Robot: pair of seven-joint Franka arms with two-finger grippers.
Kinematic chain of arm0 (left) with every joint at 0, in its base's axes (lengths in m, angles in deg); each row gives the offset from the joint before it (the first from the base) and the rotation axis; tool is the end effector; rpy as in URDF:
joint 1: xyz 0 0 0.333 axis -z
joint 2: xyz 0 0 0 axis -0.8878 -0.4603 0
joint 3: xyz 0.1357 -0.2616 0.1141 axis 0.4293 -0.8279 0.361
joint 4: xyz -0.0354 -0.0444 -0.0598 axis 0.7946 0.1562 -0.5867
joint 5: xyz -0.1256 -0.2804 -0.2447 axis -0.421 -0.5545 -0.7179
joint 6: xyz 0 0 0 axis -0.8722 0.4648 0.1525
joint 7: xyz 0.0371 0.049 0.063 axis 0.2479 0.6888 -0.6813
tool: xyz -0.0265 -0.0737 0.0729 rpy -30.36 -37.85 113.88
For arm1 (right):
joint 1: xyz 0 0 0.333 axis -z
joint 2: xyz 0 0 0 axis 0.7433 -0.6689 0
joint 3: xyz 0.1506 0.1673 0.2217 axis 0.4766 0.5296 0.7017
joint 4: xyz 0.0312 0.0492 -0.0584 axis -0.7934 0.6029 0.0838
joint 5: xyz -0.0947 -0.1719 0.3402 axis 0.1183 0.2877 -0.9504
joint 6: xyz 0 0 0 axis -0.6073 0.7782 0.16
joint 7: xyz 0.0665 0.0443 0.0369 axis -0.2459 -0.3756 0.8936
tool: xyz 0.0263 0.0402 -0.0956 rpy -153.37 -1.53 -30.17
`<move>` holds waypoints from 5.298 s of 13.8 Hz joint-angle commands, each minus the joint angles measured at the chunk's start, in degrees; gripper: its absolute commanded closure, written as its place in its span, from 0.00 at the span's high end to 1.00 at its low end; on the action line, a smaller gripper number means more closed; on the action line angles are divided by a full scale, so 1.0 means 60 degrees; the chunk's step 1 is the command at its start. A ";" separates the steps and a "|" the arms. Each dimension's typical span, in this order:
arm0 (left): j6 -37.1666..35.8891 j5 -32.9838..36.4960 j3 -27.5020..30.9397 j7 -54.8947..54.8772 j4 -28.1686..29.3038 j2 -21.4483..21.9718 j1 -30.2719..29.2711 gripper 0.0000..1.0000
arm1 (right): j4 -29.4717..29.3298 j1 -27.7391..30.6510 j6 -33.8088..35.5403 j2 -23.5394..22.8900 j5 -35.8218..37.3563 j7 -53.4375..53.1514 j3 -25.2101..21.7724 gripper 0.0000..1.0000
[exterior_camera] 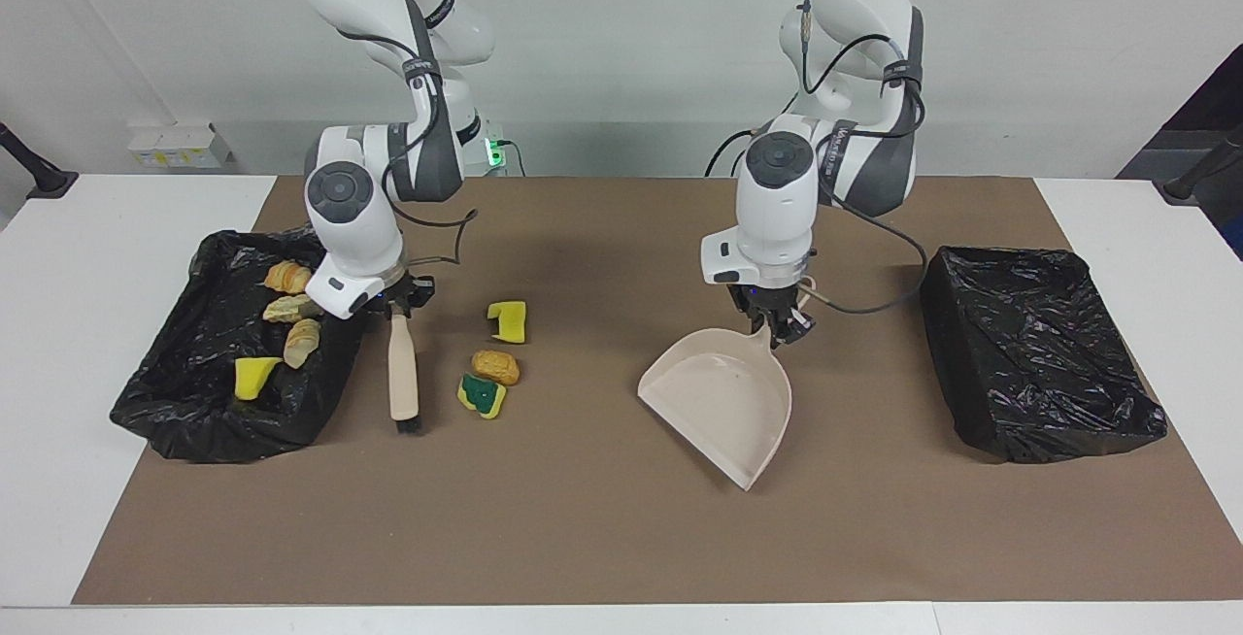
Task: Sweep and dump trash in bin
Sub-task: 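Drag the dustpan toward the nugget while the right gripper positions the brush, then set the dustpan beside the pieces while the right gripper brushes them toward it, then sweep the nugget and sponges into the dustpan with the brush in the right gripper, then sweep the last yellow sponge into the dustpan with the right gripper's brush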
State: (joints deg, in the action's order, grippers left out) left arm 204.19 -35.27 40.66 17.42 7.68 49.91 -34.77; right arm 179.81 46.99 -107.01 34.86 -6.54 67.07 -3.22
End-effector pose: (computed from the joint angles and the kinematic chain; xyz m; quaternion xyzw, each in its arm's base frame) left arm 0.5861 -0.2784 0.4065 -0.8722 0.4824 0.0111 0.0797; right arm 0.5584 0.0352 0.3377 0.9893 0.0919 -0.0950 0.0620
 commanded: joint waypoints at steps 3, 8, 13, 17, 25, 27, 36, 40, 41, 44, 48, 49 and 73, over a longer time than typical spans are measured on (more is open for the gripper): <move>0.0497 0.0189 -0.0075 -0.3412 0.0469 0.0196 -0.0695 0.00 | 0.0218 -0.0414 -0.0231 -0.0068 -0.0234 -0.0313 0.0085 0.00; 0.0730 0.0204 -0.0075 -0.5148 0.1215 0.0458 -0.0800 0.00 | 0.0188 -0.0606 -0.0319 -0.0127 -0.0908 -0.0386 0.0085 0.00; 0.2401 0.0307 -0.0060 -0.5104 0.2886 0.1192 -0.0287 0.00 | 0.0130 -0.0752 -0.0334 -0.0200 -0.1213 -0.0548 0.0099 0.00; 0.2329 0.0380 -0.0060 -0.5119 0.3062 0.1323 0.0093 0.00 | 0.0028 -0.1394 -0.0334 -0.0346 -0.1640 -0.0722 0.0099 0.00; 0.0734 0.0380 -0.0089 -0.3186 0.3151 0.1617 0.0752 0.00 | -0.1494 -0.3416 -0.0421 -0.1502 -0.3571 -0.2539 0.0099 0.00; 0.0586 0.0380 -0.0089 -0.3142 0.3165 0.1646 0.0753 0.00 | -0.1584 -0.3987 -0.0917 -0.1694 -0.4594 -0.2540 0.0099 0.00; 0.0878 0.0365 -0.0104 -0.2629 0.3648 0.1851 0.0724 0.00 | -0.1965 -0.4152 0.0250 -0.1315 -0.5522 -0.2349 0.0070 0.00; 0.0907 0.0365 -0.0104 -0.2643 0.3663 0.1881 0.0695 0.00 | -0.1965 -0.3099 0.1480 -0.0627 -0.4647 -0.2394 0.0041 0.00; 0.0966 0.0365 -0.0104 -0.2643 0.3663 0.1881 0.0695 0.00 | -0.1980 -0.2864 0.1744 -0.0480 -0.4397 -0.2379 0.0041 0.00; 0.0981 0.0365 -0.0104 -0.2643 0.3707 0.1880 0.0665 0.00 | -0.1936 -0.2131 0.2185 -0.0259 -0.3037 -0.2145 0.0085 0.00; 0.1200 0.0365 -0.0104 -0.2643 0.3780 0.1881 0.0621 0.00 | -0.0081 -0.1516 0.1500 0.0617 -0.2054 -0.1897 0.0055 0.00; 0.1200 0.0365 -0.0104 -0.2643 0.3795 0.1881 0.0621 0.00 | 0.0563 -0.1412 0.1323 0.0982 -0.2036 -0.1678 0.0070 0.00; 0.1026 0.0365 -0.0075 -0.2731 0.3723 0.1881 0.0578 0.00 | -0.1333 -0.4182 0.0937 -0.0186 -0.4456 -0.3595 0.0114 0.00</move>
State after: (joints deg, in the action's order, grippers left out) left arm 209.60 -34.44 39.77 0.67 27.89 59.33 -31.19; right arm 173.95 18.88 -105.77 32.22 -36.52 45.66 -3.21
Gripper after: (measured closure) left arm 0.674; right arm 0.744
